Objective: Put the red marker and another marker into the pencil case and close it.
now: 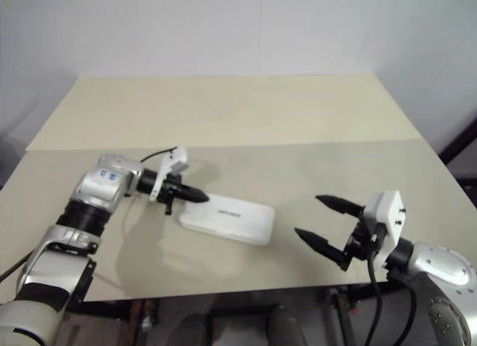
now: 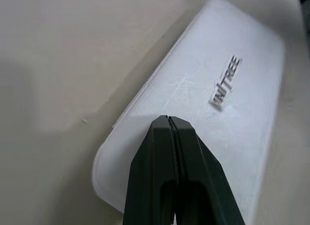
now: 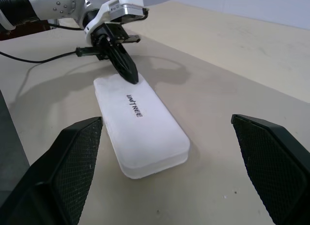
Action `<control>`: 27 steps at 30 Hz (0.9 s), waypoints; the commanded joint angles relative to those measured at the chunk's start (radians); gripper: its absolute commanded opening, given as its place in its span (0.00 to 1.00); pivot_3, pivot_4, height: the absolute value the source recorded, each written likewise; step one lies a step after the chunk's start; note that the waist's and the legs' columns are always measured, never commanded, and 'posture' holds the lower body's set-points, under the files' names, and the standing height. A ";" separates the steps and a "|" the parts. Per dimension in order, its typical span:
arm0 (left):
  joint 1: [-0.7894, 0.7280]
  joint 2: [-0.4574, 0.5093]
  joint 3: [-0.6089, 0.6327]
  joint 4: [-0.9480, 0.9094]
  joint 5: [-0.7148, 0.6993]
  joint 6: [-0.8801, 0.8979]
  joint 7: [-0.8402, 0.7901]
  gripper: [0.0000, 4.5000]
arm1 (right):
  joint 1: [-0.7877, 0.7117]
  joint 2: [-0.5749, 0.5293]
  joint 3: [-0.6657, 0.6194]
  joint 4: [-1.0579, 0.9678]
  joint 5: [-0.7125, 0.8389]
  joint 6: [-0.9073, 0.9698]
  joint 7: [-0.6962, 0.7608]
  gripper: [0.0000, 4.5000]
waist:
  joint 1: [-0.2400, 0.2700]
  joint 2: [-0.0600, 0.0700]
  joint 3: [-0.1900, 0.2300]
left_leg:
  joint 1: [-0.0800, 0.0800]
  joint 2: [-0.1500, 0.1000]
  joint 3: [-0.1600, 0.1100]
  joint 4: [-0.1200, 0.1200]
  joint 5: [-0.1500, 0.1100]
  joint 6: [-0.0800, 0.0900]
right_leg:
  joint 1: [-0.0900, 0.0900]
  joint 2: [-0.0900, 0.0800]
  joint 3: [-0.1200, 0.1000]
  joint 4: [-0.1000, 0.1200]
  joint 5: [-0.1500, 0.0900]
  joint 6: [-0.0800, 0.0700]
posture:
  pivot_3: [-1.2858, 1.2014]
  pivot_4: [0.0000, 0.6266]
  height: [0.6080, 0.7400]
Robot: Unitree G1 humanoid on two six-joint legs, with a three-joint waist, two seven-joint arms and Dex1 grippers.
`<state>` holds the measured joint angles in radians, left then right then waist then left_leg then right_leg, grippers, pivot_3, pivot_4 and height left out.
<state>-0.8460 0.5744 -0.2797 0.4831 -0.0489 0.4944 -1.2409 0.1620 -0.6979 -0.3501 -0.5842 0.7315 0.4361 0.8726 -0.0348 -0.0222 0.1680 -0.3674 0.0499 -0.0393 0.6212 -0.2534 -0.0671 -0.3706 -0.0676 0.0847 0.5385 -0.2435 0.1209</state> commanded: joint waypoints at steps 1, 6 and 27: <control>0.077 0.019 -0.070 0.053 0.108 -0.040 0.082 0.01 | -0.019 -0.003 0.005 -0.002 -0.003 -0.016 -0.003 1.00 | 0.001 -0.002 -0.003 | 0.000 0.000 0.001 0.000 0.000 0.001 | -0.002 0.000 0.001 0.002 0.000 0.001 | 0.52 0.24 1.00; 0.108 -0.026 0.044 -0.086 -0.006 0.077 0.144 0.01 | -0.029 -0.006 0.016 0.005 -0.010 -0.016 0.002 1.00 | -0.004 -0.002 -0.004 | 0.001 0.000 0.001 0.000 -0.001 0.004 | -0.010 0.002 0.002 0.016 -0.008 0.006 | 0.52 0.24 1.00; 0.407 -0.205 0.477 -0.831 -0.318 -0.069 0.492 0.09 | -0.130 -0.042 0.051 0.149 -0.048 -0.037 0.095 1.00 | 0.006 -0.011 0.015 | -0.004 -0.001 0.003 0.006 -0.010 0.002 | -0.030 0.006 0.010 0.053 -0.033 0.007 | 0.52 0.24 1.00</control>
<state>-0.4377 0.3864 0.1476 -0.3179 -0.3351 0.5333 -0.7682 0.0468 -0.7258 -0.2882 -0.4289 0.6845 0.4225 0.9486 -0.0287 -0.0329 0.1832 -0.3717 0.0485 -0.0363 0.6278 -0.2632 -0.0651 -0.4006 -0.0618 0.0950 0.5912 -0.2768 0.1280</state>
